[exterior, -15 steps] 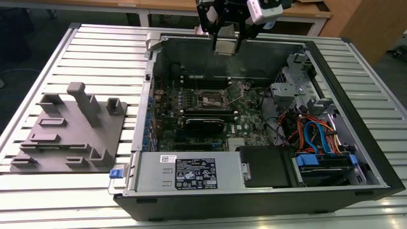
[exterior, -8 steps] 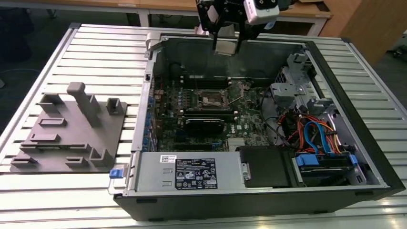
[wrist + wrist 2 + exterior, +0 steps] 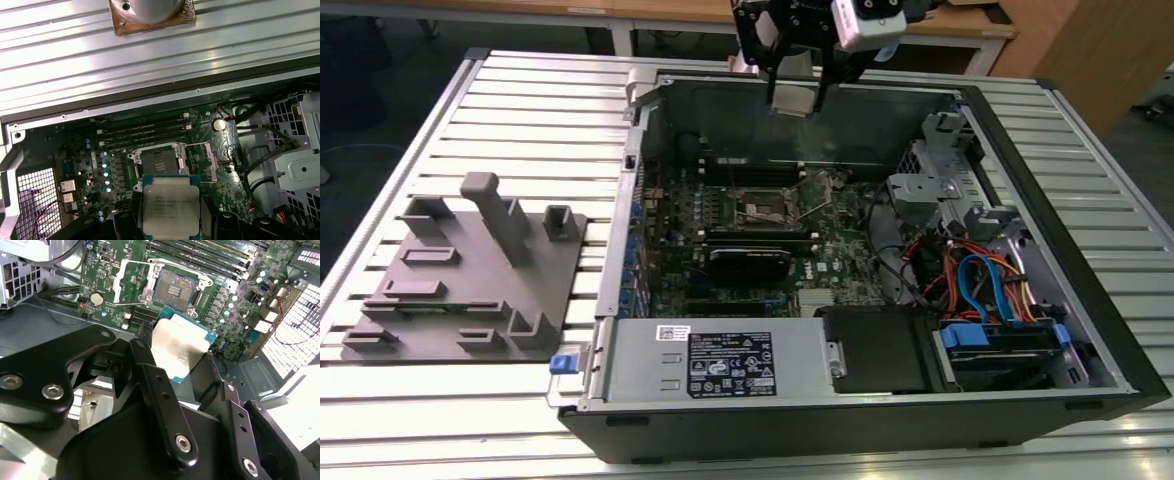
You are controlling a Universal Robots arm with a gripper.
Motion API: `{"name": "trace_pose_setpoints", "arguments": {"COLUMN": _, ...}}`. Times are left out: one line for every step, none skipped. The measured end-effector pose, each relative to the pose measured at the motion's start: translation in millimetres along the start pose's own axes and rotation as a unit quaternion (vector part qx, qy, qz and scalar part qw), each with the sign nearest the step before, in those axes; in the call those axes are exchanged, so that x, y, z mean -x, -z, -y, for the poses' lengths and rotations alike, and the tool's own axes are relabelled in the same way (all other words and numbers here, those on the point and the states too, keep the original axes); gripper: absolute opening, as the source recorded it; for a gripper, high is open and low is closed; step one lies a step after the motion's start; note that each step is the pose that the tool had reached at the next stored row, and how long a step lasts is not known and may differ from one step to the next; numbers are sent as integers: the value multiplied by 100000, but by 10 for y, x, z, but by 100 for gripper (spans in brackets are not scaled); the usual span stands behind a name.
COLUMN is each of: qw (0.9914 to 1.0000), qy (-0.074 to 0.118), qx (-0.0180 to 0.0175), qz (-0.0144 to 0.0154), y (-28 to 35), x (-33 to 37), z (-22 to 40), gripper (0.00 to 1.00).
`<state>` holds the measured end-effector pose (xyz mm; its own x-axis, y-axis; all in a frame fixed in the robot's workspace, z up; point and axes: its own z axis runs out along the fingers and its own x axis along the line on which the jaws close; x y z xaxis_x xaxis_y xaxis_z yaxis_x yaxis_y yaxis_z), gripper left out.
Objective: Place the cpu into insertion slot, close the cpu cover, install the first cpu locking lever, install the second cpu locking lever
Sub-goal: 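Place the cpu into insertion slot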
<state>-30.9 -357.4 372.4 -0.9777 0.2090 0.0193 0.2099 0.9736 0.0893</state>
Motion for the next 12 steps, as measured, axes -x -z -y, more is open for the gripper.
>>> {"name": "trace_pose_setpoints", "arguments": {"qw": 100000, "qy": -1, "qx": 0, "qz": 2, "y": 0, "x": 0, "z": 0, "gripper": 54}}
{"name": "trace_pose_setpoints", "arguments": {"qw": 100000, "qy": -4, "qx": -1, "qz": 0, "y": 0, "x": 0, "z": 0, "gripper": 54}}
{"name": "trace_pose_setpoints", "arguments": {"qw": 100000, "qy": -6, "qx": 1, "qz": 1, "y": 0, "x": 0, "z": 0, "gripper": 54}}
{"name": "trace_pose_setpoints", "arguments": {"qw": 100000, "qy": -19, "qx": -1, "qz": 0, "y": 0, "x": 0, "z": 0, "gripper": 54}}
{"name": "trace_pose_setpoints", "arguments": {"qw": 100000, "qy": -62, "qx": -1, "qz": 6, "y": 0, "x": 0, "z": 0, "gripper": 54}}
{"name": "trace_pose_setpoints", "arguments": {"qw": 100000, "qy": -160, "qx": 6, "qz": 16, "y": 0, "x": 0, "z": 0, "gripper": 54}}
{"name": "trace_pose_setpoints", "arguments": {"qw": 100000, "qy": -281, "qx": 7, "qz": 25, "y": 0, "x": 0, "z": 0, "gripper": 54}}
{"name": "trace_pose_setpoints", "arguments": {"qw": 99999, "qy": -406, "qx": 6, "qz": 36, "y": 0, "x": 0, "z": 0, "gripper": 54}}
{"name": "trace_pose_setpoints", "arguments": {"qw": 99998, "qy": -581, "qx": 9, "qz": 51, "y": 0, "x": -1, "z": 0, "gripper": 54}}
{"name": "trace_pose_setpoints", "arguments": {"qw": 99996, "qy": -843, "qx": 9, "qz": 76, "y": -1, "x": -1, "z": 0, "gripper": 54}}
{"name": "trace_pose_setpoints", "arguments": {"qw": 99993, "qy": -1192, "qx": 11, "qz": 106, "y": -1, "x": -2, "z": 1, "gripper": 54}}
{"name": "trace_pose_setpoints", "arguments": {"qw": 99985, "qy": -1729, "qx": 25, "qz": 154, "y": -2, "x": -3, "z": 1, "gripper": 54}}
